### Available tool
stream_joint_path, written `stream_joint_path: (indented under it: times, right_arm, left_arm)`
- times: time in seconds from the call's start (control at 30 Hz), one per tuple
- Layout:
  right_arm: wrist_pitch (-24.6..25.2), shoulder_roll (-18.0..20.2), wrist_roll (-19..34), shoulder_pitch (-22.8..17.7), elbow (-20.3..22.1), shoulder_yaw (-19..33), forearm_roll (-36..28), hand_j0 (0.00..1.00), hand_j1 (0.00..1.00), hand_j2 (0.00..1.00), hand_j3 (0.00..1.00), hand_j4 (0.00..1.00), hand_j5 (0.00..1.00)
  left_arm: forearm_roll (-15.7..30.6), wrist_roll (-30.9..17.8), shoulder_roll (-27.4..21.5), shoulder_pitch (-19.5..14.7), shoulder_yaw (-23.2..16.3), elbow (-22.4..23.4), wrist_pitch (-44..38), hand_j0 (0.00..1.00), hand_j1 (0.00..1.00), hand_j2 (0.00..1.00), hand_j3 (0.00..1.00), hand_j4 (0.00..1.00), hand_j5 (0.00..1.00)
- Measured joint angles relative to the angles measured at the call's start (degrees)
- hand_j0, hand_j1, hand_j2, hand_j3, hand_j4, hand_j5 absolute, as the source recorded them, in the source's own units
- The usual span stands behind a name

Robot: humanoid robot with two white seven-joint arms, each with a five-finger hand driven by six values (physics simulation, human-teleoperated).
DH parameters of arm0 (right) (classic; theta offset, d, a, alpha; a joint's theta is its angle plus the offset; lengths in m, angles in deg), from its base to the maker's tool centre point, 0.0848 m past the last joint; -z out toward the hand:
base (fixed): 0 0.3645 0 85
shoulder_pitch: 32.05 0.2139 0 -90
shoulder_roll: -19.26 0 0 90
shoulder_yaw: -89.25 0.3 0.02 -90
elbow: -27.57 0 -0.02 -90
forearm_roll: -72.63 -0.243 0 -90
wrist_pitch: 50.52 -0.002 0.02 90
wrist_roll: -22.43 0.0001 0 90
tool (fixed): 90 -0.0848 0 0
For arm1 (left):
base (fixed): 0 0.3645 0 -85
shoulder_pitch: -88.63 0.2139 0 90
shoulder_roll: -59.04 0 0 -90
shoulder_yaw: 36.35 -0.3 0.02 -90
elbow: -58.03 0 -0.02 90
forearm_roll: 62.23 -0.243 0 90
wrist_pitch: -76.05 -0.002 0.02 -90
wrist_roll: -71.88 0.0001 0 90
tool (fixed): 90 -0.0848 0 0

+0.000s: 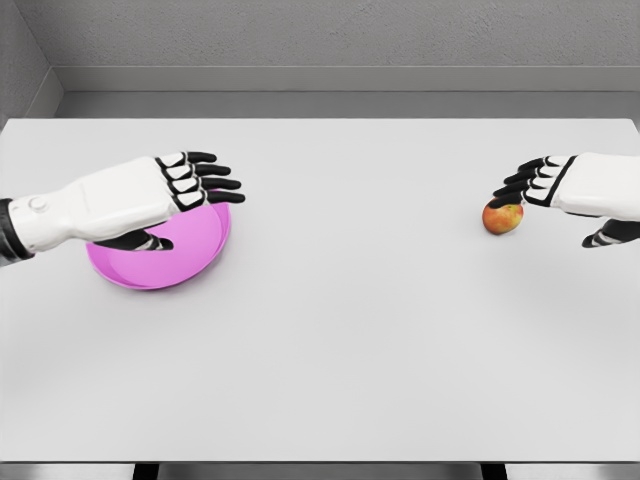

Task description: Put the apple on the plate with both arms

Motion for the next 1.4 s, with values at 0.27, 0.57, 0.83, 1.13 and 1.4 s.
stream_joint_path:
  times: [0.27, 0.57, 0.83, 1.13, 1.4]
  right_arm:
    - [-0.01, -0.06, -0.14, 0.97, -0.08, 0.71, -0.15, 1.0, 1.0, 1.0, 1.0, 1.0, 1.0]
    - [0.74, -0.01, -1.07, 1.05, -0.8, 0.93, -7.81, 1.0, 1.0, 1.0, 1.0, 1.0, 1.0]
    - [7.21, -6.91, 0.0, 6.33, -6.12, -1.41, -18.93, 1.0, 1.0, 1.0, 1.0, 1.0, 1.0]
    - [8.45, -9.69, 0.08, 6.33, -13.56, -8.24, -10.74, 1.0, 1.0, 1.0, 1.0, 1.0, 1.0]
    - [8.66, -14.35, 0.08, 7.65, -18.46, -11.25, -6.7, 1.0, 1.0, 1.0, 1.0, 1.0, 1.0]
  left_arm:
    - [-0.38, -0.47, 0.22, -0.09, -0.15, -0.02, 0.0, 1.0, 1.0, 1.0, 1.0, 1.0, 1.0]
    - [-0.65, -1.5, 1.33, -0.53, -1.31, -0.02, 0.01, 1.0, 1.0, 1.0, 1.0, 1.0, 1.0]
    - [-0.66, -1.71, 1.46, -0.53, -1.37, -0.02, 0.01, 1.0, 1.0, 1.0, 1.0, 1.0, 1.0]
    - [-0.66, -1.73, 1.49, -0.53, -1.45, -0.02, 0.01, 1.0, 1.0, 1.0, 1.0, 1.0, 1.0]
    - [-0.67, -1.73, 1.79, -0.53, -1.46, 0.05, 0.01, 1.0, 1.0, 1.0, 1.0, 1.0, 1.0]
